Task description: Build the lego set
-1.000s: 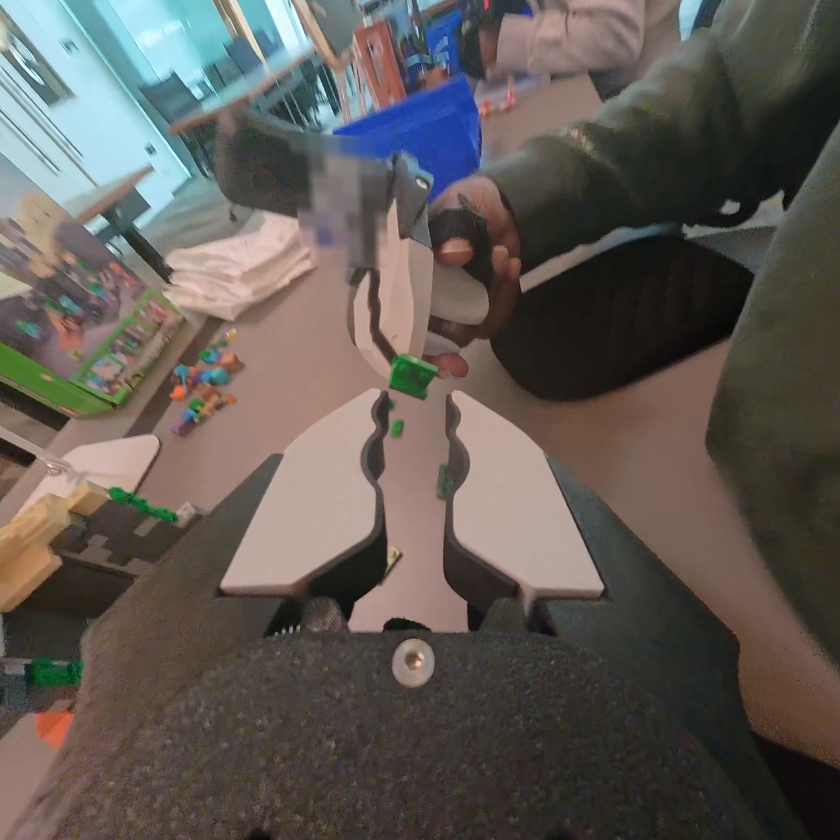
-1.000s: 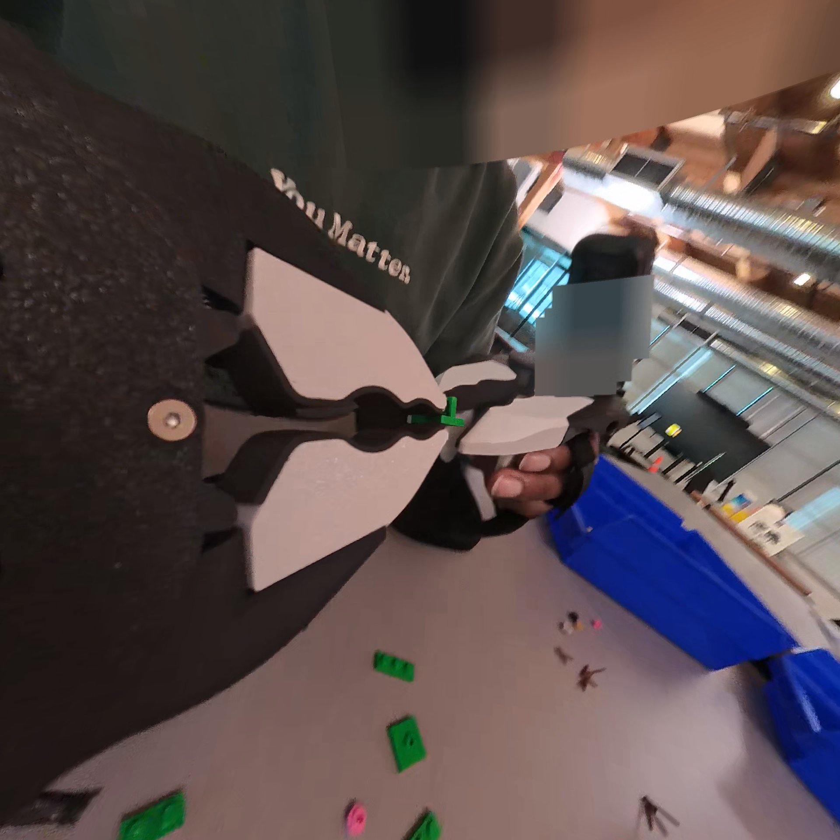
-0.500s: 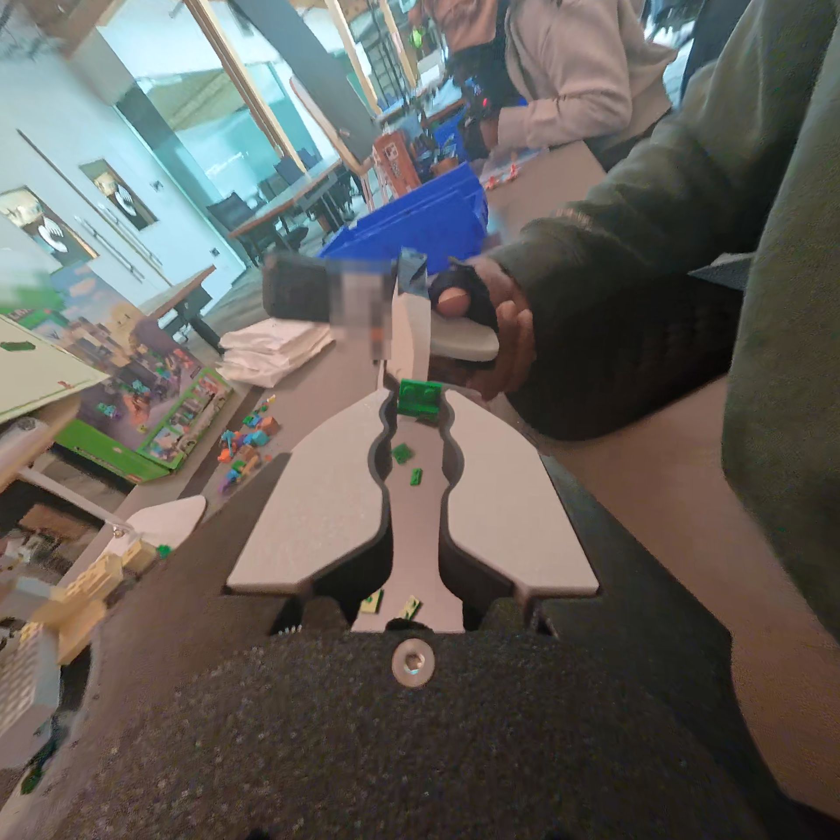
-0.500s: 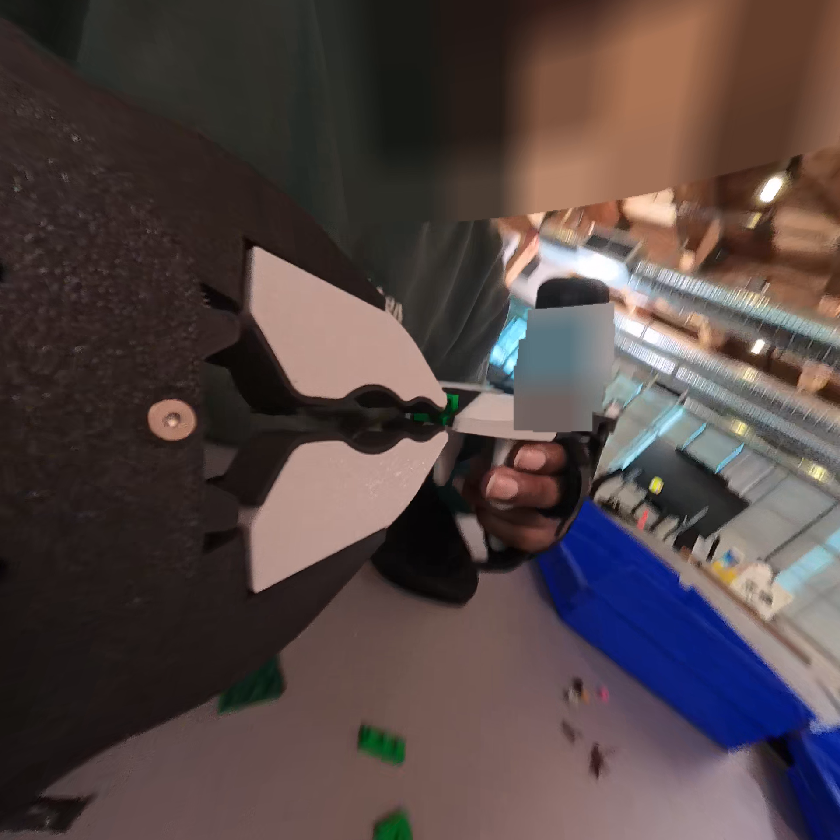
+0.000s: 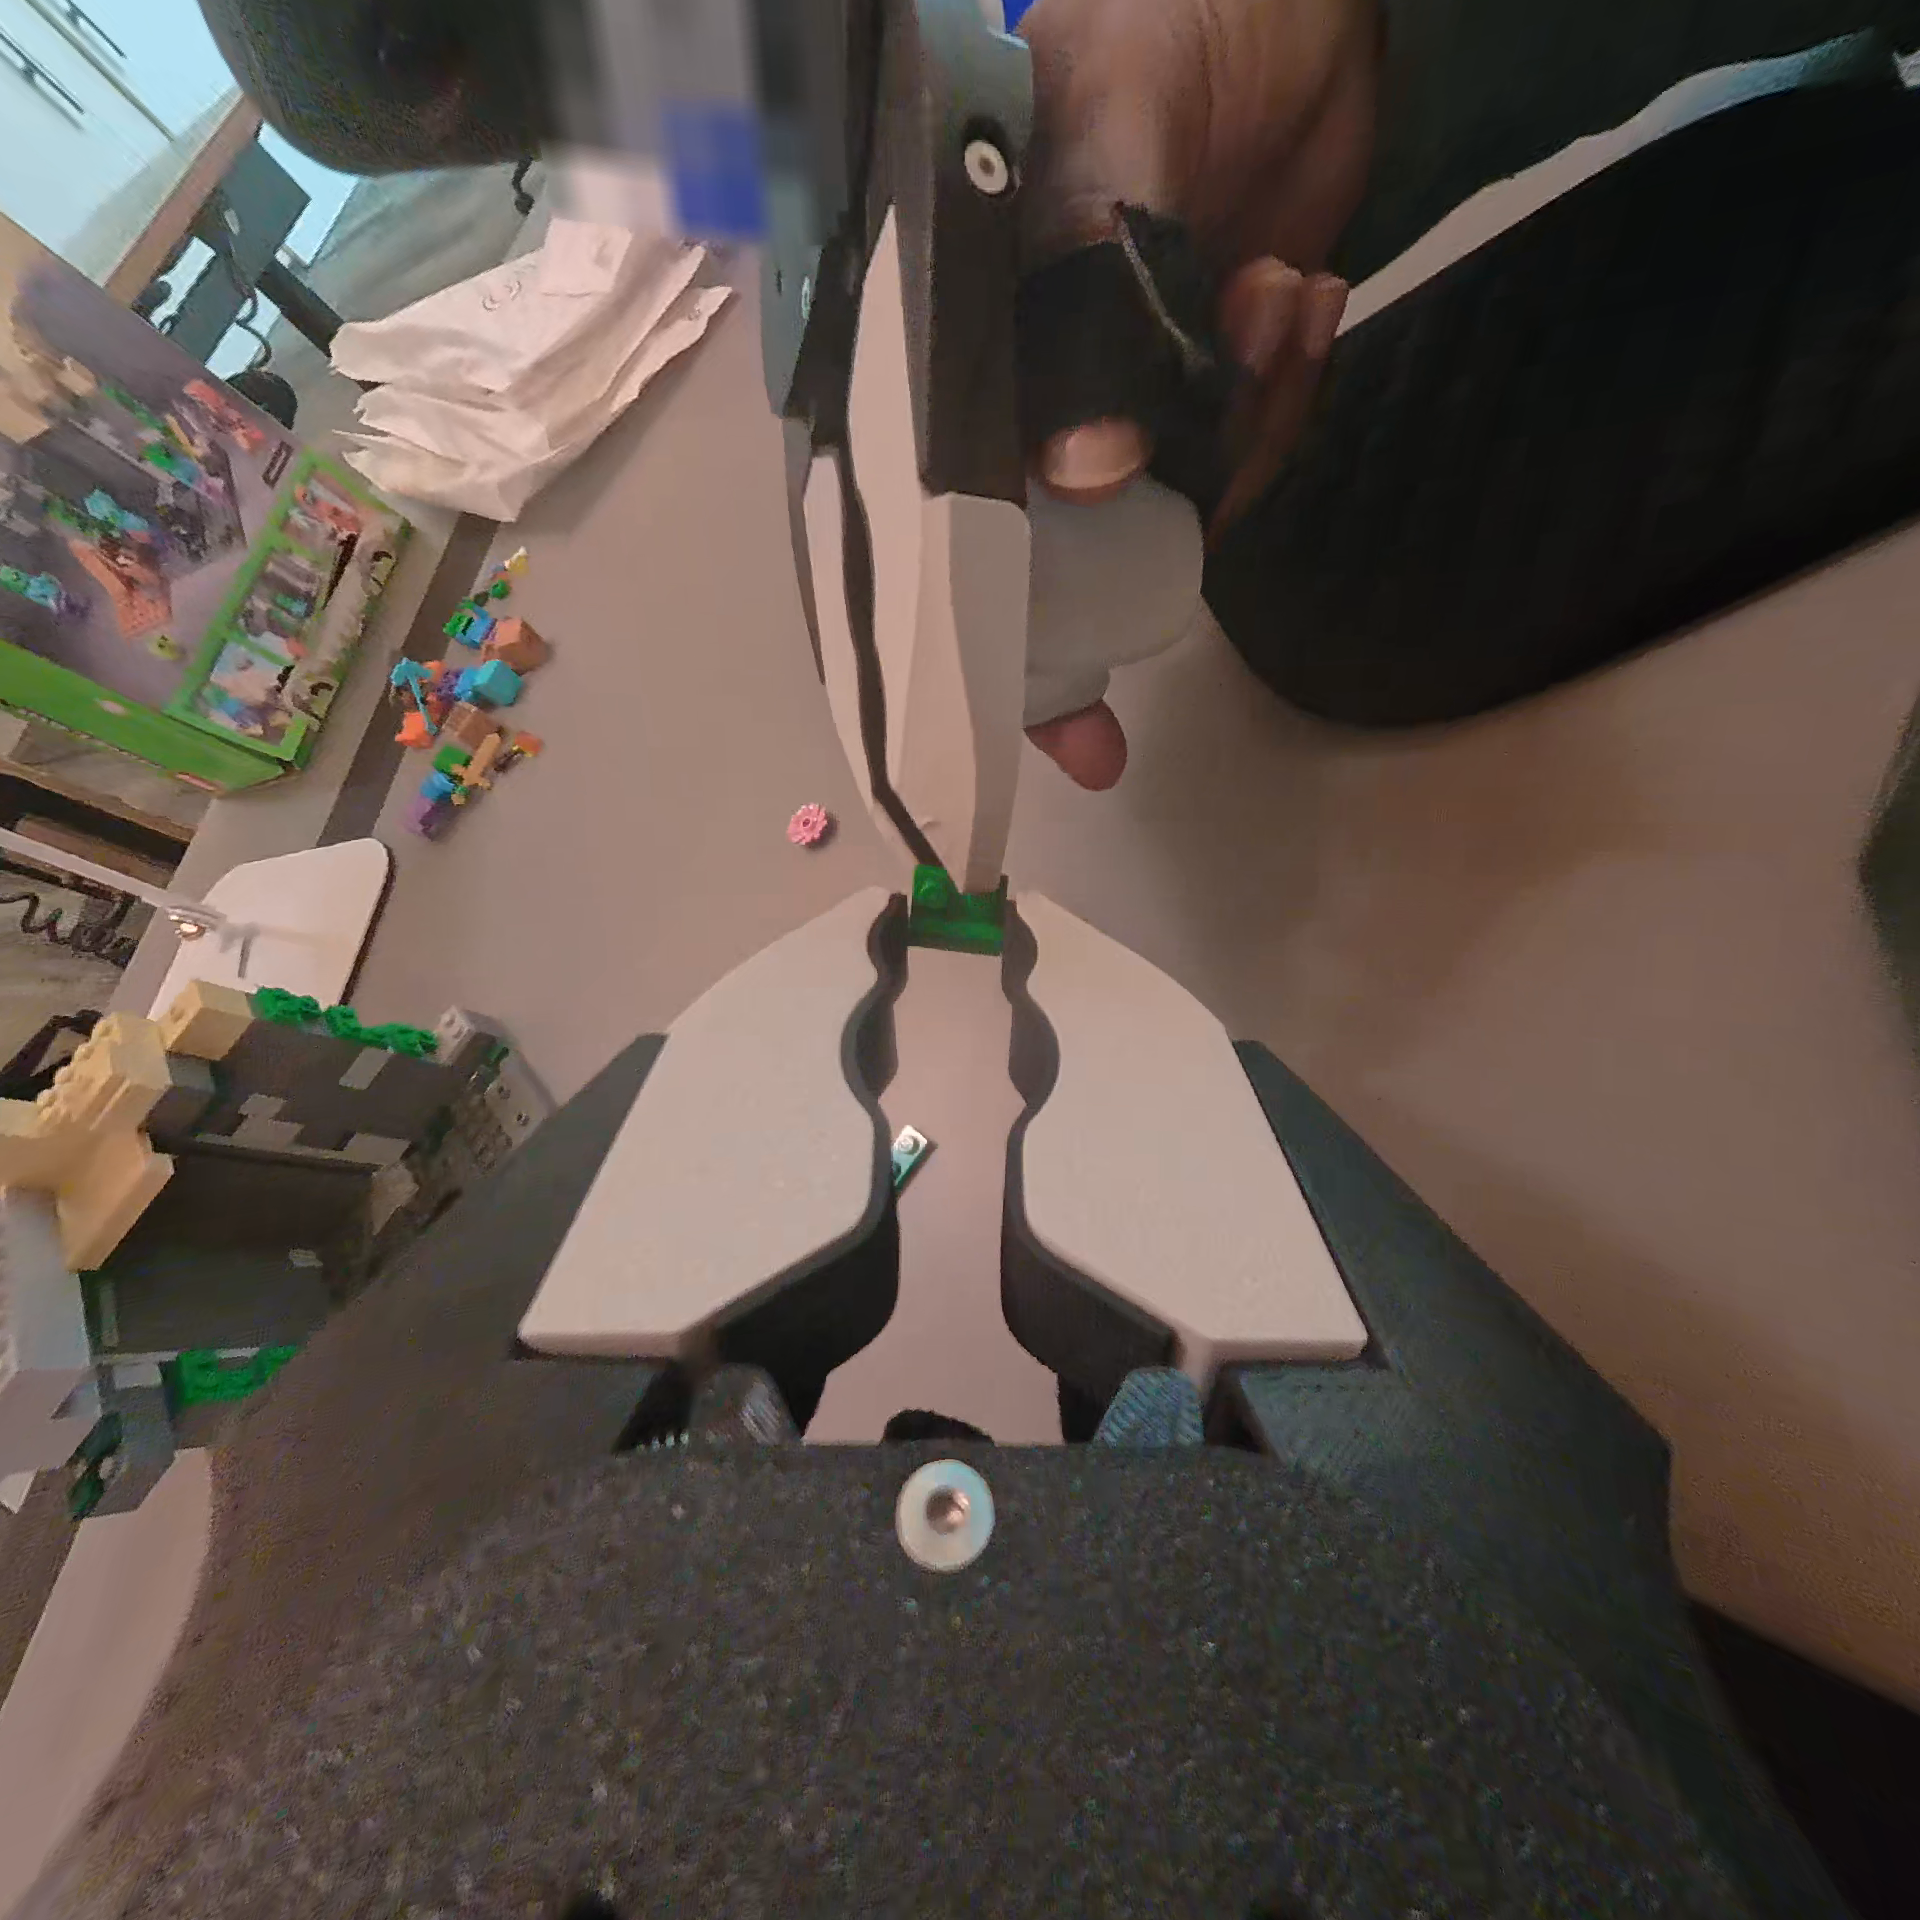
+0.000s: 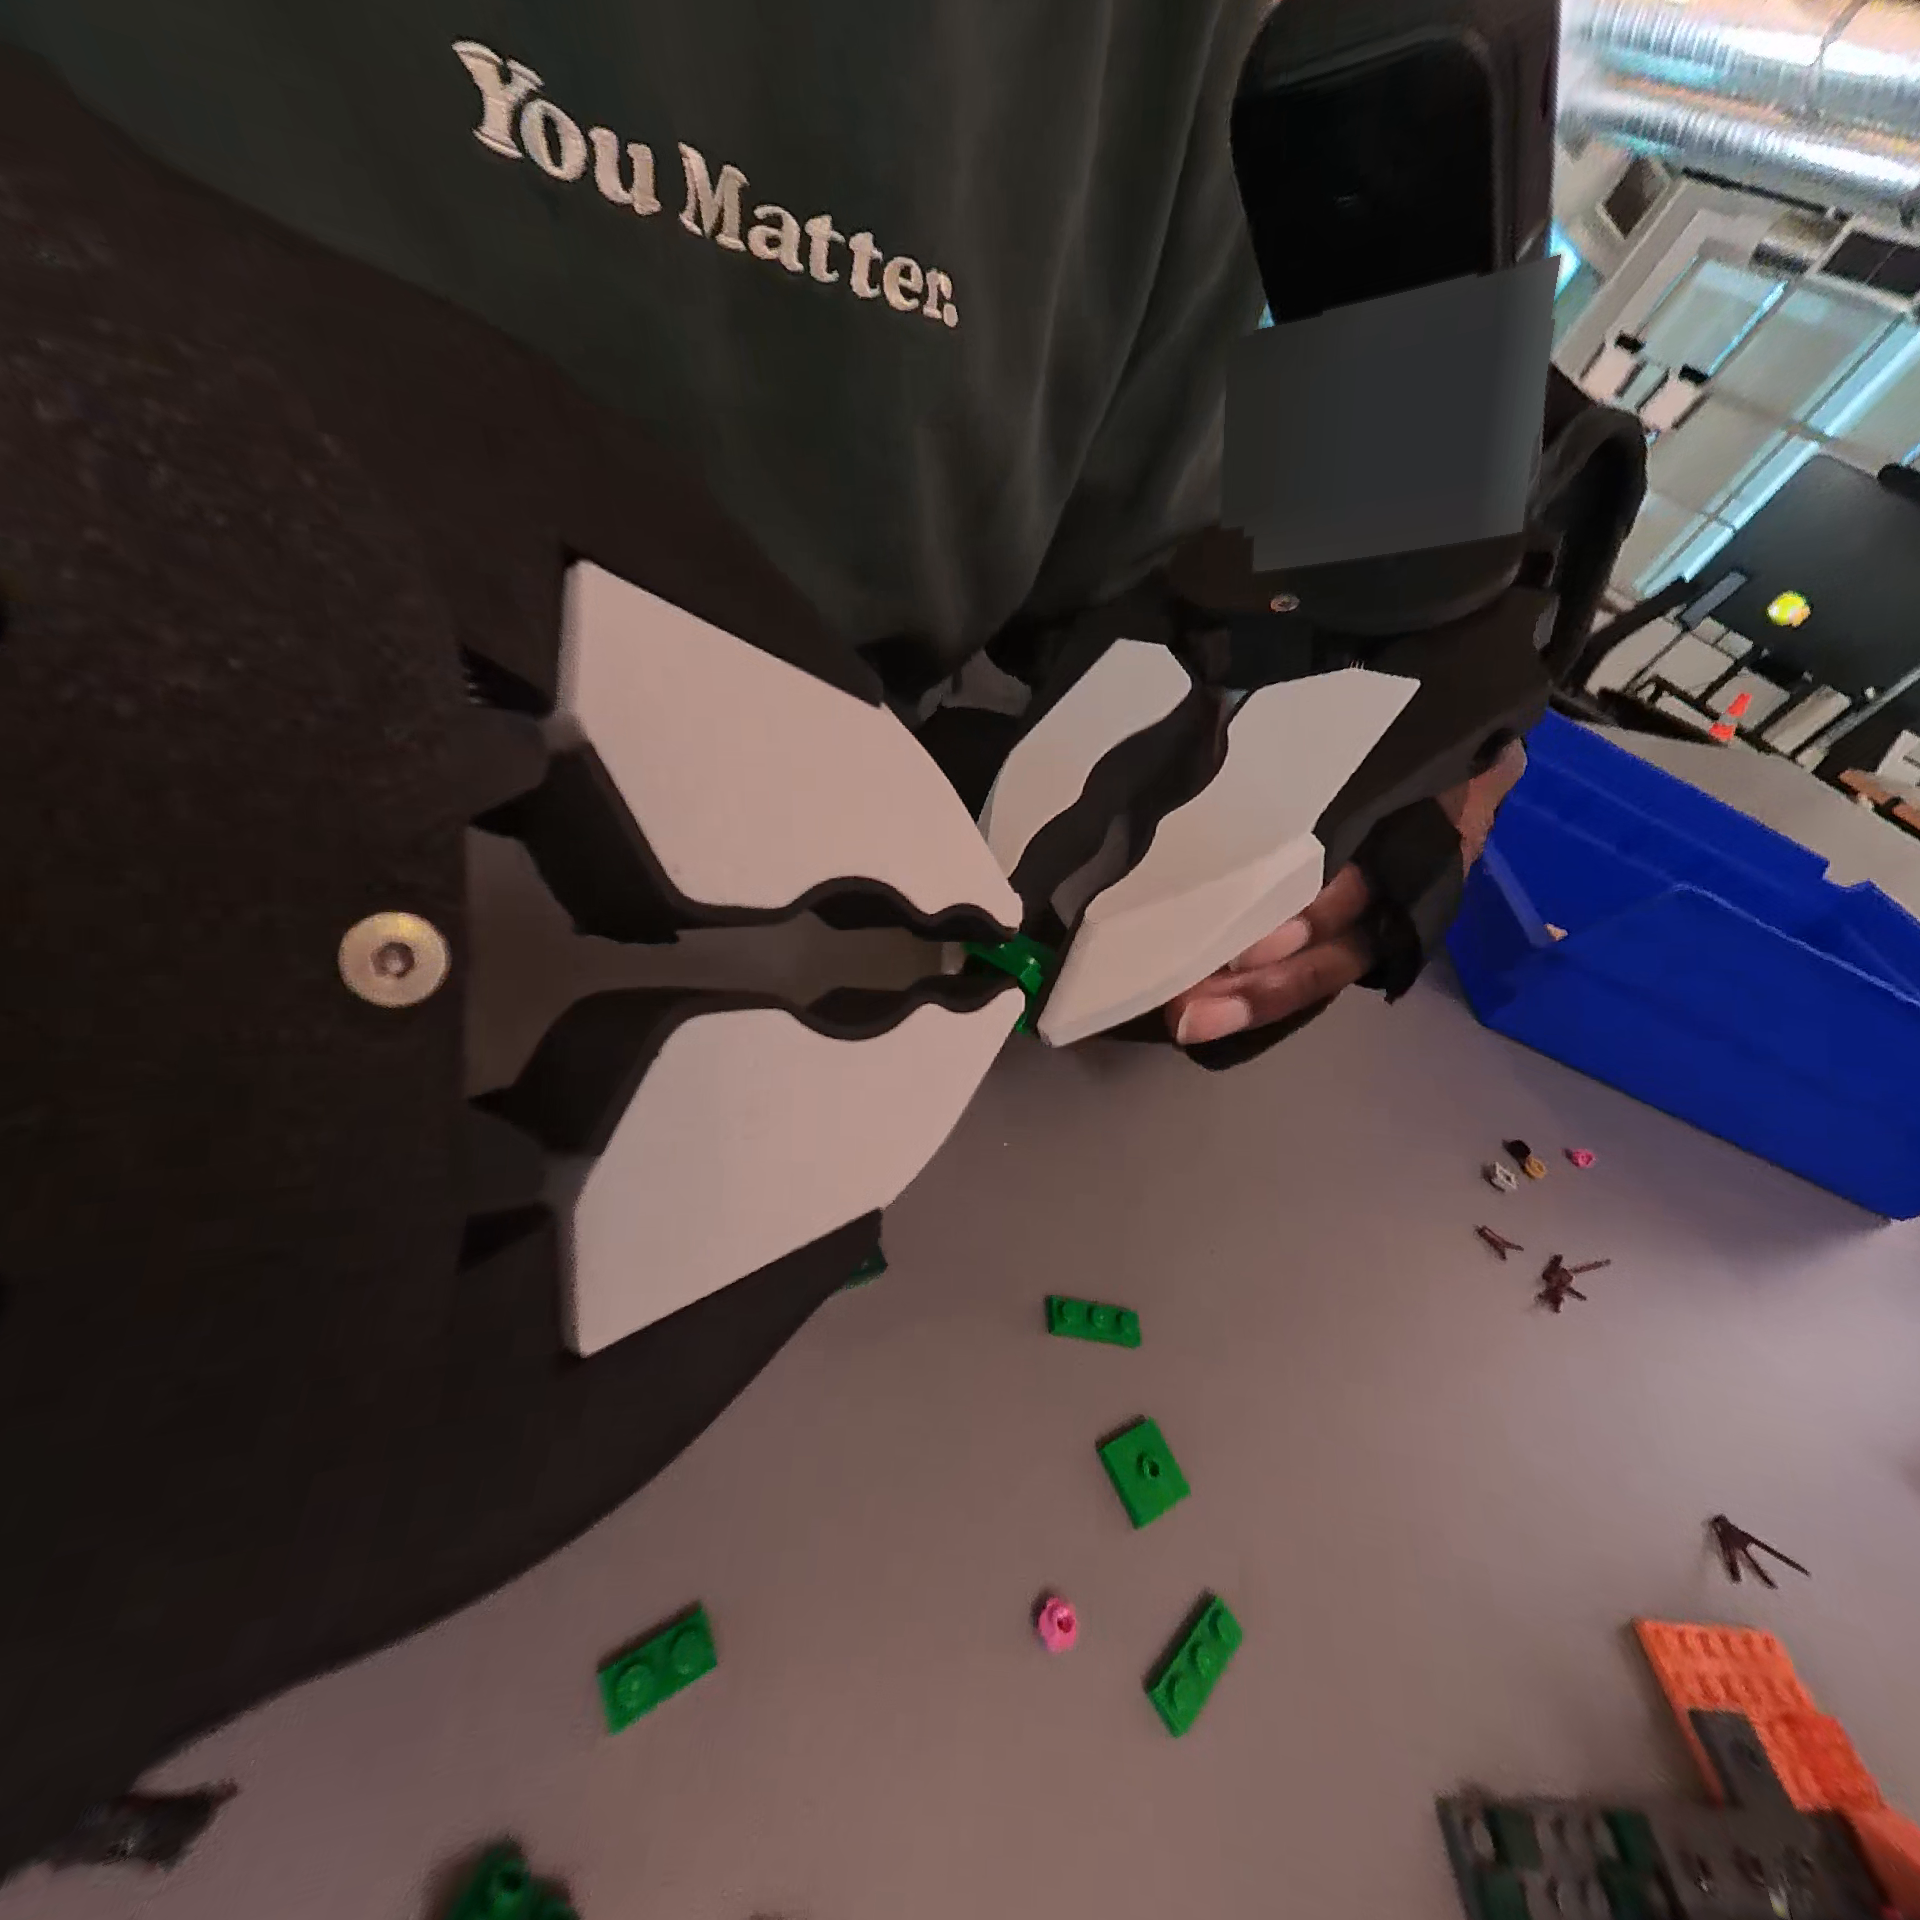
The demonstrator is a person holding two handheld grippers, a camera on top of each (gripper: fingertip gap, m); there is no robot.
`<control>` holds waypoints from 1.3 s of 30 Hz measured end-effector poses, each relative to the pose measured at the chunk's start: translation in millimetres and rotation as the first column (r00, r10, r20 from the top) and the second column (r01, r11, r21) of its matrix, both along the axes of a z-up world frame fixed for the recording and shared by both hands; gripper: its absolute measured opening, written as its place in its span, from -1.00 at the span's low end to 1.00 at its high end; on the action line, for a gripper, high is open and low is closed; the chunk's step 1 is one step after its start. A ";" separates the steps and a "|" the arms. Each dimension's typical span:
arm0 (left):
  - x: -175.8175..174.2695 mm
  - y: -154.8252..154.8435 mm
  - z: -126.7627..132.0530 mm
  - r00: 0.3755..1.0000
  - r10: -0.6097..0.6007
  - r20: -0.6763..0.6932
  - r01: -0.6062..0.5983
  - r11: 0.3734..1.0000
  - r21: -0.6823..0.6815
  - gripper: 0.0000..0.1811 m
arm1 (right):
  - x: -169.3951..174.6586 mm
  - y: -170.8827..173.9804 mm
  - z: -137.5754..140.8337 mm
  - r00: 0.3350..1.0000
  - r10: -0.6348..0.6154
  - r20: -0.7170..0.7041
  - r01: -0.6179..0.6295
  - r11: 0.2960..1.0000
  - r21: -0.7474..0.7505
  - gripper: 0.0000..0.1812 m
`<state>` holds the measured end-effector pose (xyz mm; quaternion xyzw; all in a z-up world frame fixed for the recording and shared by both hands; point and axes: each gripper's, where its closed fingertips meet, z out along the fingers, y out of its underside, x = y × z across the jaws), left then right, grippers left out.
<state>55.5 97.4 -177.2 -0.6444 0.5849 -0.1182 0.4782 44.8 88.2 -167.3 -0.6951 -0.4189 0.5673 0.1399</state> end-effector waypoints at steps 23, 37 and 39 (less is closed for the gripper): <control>-8.3 -4.2 -2.7 0.976 -0.005 0.216 0.056 0.971 -0.232 -0.83 | 20.7 10.6 -21.9 0.991 0.104 0.080 -0.121 0.956 0.266 -0.84; -11.6 -4.8 -13.3 0.966 0.025 0.259 0.084 0.912 -0.402 -0.82 | 19.4 18.9 -85.0 0.862 0.076 0.501 -0.393 0.724 0.567 -0.82; -11.6 -5.9 -13.5 0.965 0.021 0.262 0.092 0.907 -0.412 -0.82 | 18.1 18.4 -84.9 0.862 0.089 0.499 -0.401 0.721 0.565 -0.82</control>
